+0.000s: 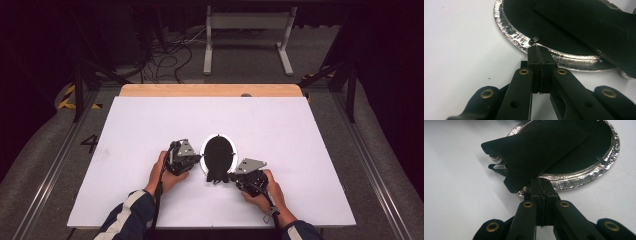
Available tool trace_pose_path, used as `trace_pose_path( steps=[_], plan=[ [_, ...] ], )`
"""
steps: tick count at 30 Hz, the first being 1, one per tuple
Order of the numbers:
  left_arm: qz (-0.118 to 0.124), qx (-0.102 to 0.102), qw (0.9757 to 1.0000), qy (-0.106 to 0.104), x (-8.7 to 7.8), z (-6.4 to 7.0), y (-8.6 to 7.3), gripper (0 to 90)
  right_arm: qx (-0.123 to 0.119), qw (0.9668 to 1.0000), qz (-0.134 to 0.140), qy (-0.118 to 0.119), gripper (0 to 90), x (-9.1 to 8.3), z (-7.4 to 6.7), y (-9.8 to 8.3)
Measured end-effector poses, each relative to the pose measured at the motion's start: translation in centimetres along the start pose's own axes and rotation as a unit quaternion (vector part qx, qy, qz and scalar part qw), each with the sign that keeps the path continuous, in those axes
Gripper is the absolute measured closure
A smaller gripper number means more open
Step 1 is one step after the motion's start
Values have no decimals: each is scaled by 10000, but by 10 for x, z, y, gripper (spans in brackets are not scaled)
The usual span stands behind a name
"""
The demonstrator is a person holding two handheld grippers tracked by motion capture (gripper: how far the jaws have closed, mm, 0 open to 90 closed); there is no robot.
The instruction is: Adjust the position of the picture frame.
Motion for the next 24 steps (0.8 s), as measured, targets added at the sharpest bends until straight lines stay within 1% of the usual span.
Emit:
trace_pose_path(
  steps=[3, 15, 18, 20, 22, 24],
  plan=[
    [4, -20, 10000, -8, 0, 0, 0, 897, 84, 10000, -1, -29, 900, 1, -1, 1],
    [-5, 18, 10000, 33, -1, 0, -1, 898, 85, 9999, 95, 46, 900, 1, 1, -1],
    [7, 28, 10000, -17, -1, 1, -1, 897, 77, 9999, 123, 93, 900, 1, 1, -1],
    [20, 46, 9999, -100, -2, 1, -2, 898, 65, 9998, 145, 111, 900, 1, 2, -2],
    [32, 38, 9999, -112, -2, 2, -2, 898, 60, 9998, 164, 121, 900, 1, 2, -2],
    [32, 69, 9998, -183, -3, 2, -2, 889, 49, 9997, 166, 172, 873, 0, 2, -3]
  ],
)
Point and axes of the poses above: each handheld gripper's, and its own axes: x roughly forward along the jaws, y roughly out of its top, z roughly to its right, the point moved 7 cm from there along x, roughly forward along the jaws, and after that the axes turned 4 degrees about x, right-handed, at the moved point
